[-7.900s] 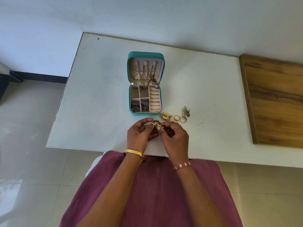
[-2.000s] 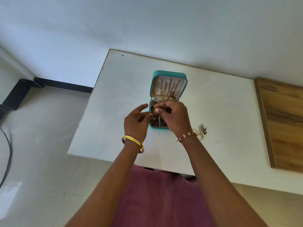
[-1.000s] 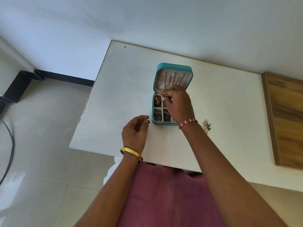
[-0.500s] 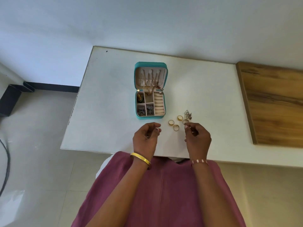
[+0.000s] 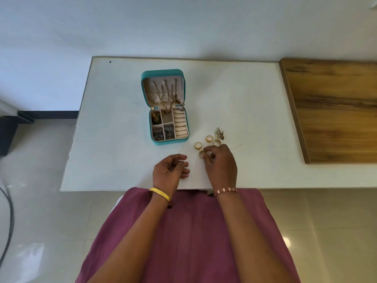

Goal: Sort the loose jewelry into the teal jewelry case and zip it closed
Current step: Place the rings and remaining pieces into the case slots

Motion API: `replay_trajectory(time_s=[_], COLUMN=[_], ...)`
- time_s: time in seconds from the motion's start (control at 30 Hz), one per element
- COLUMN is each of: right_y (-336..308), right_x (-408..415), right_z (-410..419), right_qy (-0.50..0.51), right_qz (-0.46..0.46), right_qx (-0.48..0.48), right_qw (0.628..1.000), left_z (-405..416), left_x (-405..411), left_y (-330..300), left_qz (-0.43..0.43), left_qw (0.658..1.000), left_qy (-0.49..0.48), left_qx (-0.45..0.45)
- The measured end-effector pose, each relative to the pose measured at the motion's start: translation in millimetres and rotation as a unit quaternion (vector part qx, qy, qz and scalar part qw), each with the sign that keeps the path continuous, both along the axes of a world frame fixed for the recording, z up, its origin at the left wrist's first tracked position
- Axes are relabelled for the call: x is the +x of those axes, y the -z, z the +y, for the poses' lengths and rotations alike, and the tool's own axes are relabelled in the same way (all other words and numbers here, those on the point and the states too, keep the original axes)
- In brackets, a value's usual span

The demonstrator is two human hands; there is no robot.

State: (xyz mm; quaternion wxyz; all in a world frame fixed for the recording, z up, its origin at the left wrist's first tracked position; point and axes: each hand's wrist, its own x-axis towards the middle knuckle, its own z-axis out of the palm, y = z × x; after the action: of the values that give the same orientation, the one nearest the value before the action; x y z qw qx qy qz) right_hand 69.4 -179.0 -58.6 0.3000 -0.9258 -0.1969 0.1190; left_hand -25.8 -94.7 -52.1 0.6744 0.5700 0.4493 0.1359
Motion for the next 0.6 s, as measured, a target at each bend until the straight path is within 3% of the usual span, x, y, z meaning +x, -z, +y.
replay_trajectory(time_s=[0.17,0.6], right_y=[-3,-8], right_x=[-1,-20], right_z=[0,11], right_qy=[0.003,-0.024], right_qz=[0.004,0.058], right_qx=[-0.003,0.134], right_qw=[1.000,0.989], left_z=[1,2], left_x=[-1,-1], left_y=[1,0], left_qz=[0.004,-0.021], left_qw=[1.000,0.999], left_qy=[0.007,0.002], left_qx=[0.003,-0.027])
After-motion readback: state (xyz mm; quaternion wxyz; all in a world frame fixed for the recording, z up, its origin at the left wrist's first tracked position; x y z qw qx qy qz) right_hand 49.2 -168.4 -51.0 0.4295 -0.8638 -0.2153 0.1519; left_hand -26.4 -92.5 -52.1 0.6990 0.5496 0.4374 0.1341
